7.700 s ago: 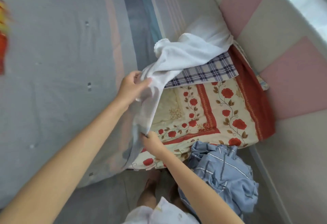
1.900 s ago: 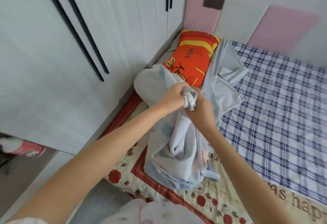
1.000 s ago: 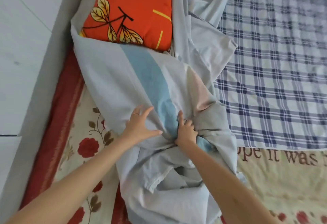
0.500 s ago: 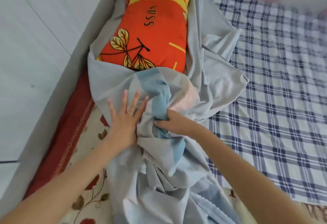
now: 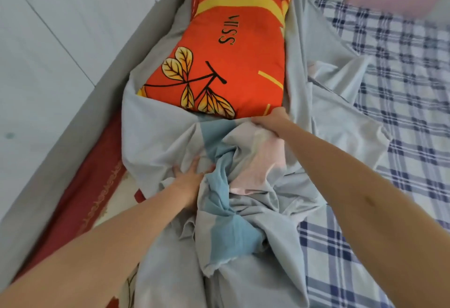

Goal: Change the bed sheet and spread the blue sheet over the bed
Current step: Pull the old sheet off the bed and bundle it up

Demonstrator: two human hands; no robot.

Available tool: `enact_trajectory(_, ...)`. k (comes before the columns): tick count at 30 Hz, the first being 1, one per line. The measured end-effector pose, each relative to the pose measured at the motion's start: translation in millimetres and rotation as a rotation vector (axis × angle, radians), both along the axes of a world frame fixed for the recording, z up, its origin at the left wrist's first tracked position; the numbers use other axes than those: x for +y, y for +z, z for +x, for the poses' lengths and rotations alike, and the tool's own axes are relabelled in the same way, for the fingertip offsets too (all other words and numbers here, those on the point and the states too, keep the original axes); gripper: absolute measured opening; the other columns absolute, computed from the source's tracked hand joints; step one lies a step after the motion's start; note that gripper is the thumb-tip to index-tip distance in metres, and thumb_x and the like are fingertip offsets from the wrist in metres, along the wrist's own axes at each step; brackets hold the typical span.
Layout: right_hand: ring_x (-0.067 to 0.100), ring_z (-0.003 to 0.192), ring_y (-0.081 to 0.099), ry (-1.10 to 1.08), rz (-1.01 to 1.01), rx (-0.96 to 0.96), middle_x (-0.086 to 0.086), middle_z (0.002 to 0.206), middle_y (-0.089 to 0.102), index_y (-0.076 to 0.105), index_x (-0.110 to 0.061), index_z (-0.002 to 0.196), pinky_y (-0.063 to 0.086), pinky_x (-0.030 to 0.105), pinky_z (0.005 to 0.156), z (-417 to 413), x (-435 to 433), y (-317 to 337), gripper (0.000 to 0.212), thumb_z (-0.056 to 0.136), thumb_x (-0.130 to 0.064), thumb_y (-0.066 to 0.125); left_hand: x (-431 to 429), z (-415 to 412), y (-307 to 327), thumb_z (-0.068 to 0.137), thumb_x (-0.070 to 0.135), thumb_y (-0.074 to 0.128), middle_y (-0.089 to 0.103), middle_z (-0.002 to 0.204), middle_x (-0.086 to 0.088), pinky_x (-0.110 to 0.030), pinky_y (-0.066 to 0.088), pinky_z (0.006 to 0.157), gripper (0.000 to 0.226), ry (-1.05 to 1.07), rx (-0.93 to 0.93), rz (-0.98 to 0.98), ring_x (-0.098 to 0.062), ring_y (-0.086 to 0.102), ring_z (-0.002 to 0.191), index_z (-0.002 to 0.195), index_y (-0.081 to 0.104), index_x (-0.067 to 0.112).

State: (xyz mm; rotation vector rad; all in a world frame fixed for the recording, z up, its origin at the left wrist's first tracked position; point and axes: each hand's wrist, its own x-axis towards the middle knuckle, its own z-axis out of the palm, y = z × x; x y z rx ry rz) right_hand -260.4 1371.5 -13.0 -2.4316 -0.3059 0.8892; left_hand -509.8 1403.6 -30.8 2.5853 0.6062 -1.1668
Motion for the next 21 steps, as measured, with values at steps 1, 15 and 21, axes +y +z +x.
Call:
enact_trajectory(1,0.029,0.114,0.054,0.011,-0.009,-0.045,0.007,0.108,0.054,0.045,-0.002,0.128,0.045,0.037,0.096,1,3,-3,0.070,0.076,-0.038,0.074,-1,-1,7,0.089,0.054,0.050,-0.025,0.156,0.002,-0.070,0.000,0.108,0.093,0.007,0.005,-0.012,-0.033,-0.030,0.139,0.148,-0.017,0.032)
enact_trajectory(15,0.031,0.086,0.055,0.110,0.132,-0.131,0.006,0.083,0.057,0.056,-0.010,0.066,0.045,0.034,0.073,-81,-67,169,0.015,0.065,0.001,0.066,-33,-33,48,0.100,0.026,0.042,0.047,0.140,-0.011,-0.034,0.040,0.100,0.040,0.528,-0.255,-0.039,-0.030,0.046,0.127,0.138,0.045,0.015)
enact_trajectory(21,0.029,0.069,0.055,0.168,-0.028,-0.083,0.009,0.072,0.056,0.053,-0.003,0.080,0.047,0.036,0.061,-155,-188,230,0.019,0.064,-0.003,0.064,-42,-121,125,0.093,0.002,0.043,0.065,0.103,-0.005,-0.026,0.041,0.074,0.026,1.027,-0.568,-0.186,-0.019,0.058,0.090,0.100,0.067,0.009)
